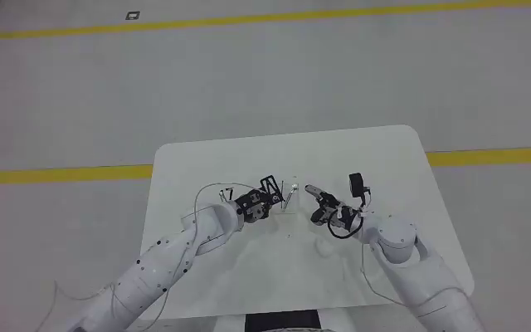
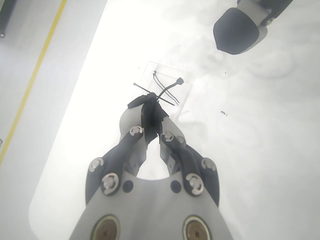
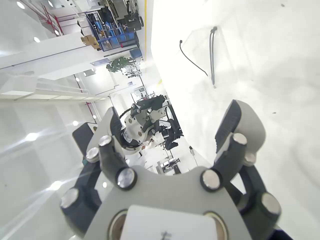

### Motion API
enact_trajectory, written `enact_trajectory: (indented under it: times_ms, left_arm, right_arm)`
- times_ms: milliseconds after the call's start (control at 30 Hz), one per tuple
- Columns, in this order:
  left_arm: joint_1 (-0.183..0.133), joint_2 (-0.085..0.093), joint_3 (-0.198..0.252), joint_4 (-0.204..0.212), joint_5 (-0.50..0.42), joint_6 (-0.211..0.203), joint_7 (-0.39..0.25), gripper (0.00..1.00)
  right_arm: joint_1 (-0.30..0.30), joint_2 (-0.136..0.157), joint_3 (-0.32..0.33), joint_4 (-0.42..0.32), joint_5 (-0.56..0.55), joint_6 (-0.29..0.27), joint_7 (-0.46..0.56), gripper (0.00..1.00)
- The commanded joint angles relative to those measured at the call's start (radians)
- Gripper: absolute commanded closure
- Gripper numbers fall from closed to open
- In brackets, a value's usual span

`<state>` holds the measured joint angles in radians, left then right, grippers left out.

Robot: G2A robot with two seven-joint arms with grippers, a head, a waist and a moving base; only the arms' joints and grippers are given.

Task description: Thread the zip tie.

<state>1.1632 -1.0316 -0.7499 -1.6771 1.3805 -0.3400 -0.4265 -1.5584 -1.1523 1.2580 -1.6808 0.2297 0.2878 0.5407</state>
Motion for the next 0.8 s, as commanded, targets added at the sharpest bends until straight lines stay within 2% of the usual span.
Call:
enact_trajectory:
  times_ms: [0, 100, 233, 400, 767]
  left_arm:
    - [0.000, 0.000, 0.000, 0.000, 0.000, 0.000, 0.000, 1.00]
    - [0.000, 0.000, 0.000, 0.000, 0.000, 0.000, 0.000, 1.00]
    - [0.000, 0.000, 0.000, 0.000, 0.000, 0.000, 0.000, 1.00]
    - [0.000, 0.000, 0.000, 0.000, 0.000, 0.000, 0.000, 1.00]
    - [0.000, 0.000, 0.000, 0.000, 0.000, 0.000, 0.000, 1.00]
  right_arm:
    - [0.000, 0.000, 0.000, 0.000, 0.000, 0.000, 0.000, 0.00]
    - [-0.003, -0.001, -0.001, 0.000, 0.011, -0.009, 0.000, 0.00]
    - [-0.008, 0.001, 0.001, -0.002, 0.055, -0.019, 0.065, 0.00]
    - [-0.001, 0.001, -0.016, 0.004, 0.100, -0.002, 0.123, 0.00]
    - [-0.001, -0.002, -0.034, 0.003, 0.103, -0.012, 0.102, 0.00]
